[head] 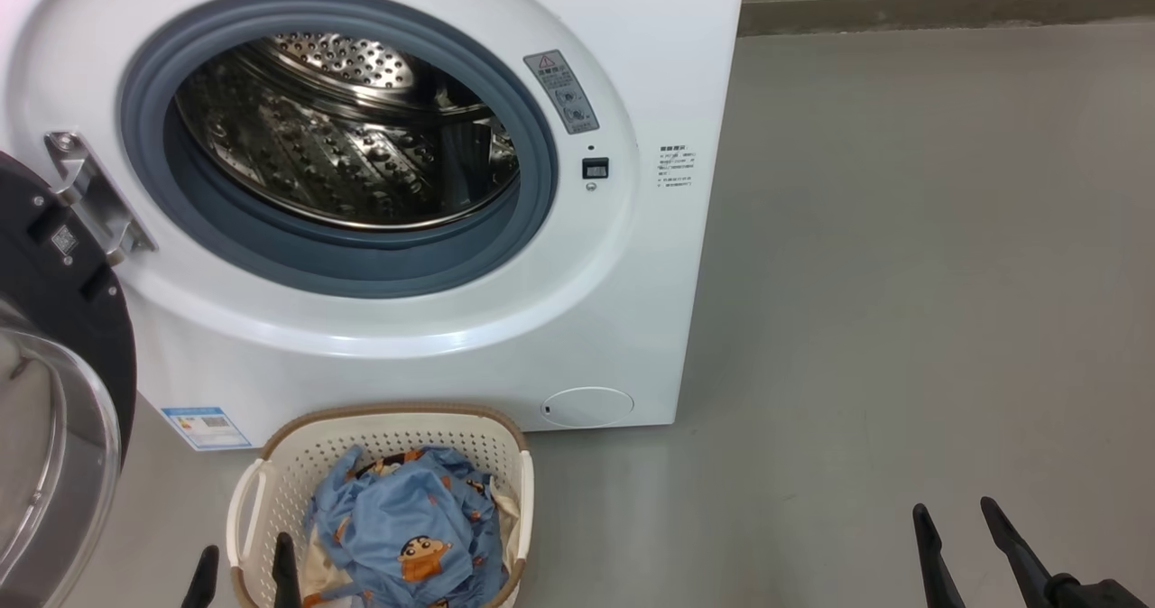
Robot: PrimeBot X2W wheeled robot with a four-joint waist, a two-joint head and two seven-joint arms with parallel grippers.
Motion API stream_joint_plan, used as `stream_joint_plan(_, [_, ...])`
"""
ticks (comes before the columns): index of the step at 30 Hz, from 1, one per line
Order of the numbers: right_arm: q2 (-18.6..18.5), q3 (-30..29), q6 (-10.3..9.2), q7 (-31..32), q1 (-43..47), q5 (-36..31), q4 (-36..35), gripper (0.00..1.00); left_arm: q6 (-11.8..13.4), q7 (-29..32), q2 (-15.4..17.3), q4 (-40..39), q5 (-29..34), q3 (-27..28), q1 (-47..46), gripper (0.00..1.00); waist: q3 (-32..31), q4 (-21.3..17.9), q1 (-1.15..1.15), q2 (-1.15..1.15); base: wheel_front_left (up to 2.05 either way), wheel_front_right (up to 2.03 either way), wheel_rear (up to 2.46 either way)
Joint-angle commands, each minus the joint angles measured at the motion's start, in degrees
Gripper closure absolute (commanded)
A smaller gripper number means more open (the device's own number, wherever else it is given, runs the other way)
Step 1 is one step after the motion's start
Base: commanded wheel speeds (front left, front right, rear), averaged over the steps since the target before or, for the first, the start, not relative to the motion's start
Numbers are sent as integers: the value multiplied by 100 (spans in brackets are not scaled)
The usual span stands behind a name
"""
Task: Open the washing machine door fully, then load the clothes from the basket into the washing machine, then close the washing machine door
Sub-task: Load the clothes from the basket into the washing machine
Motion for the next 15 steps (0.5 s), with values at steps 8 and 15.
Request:
stream_joint_plan(8, [-47, 167, 9, -69, -144, 100, -136, 0, 39, -36, 55, -137, 6, 163, -185, 0, 53, 11, 0, 0, 0, 0, 0])
stream_joint_plan(15, [-35, 201, 9, -69, -228, 137, -151, 0, 34, -36, 55, -159, -33, 146, -240, 0, 280, -59, 0, 0, 0, 0, 0])
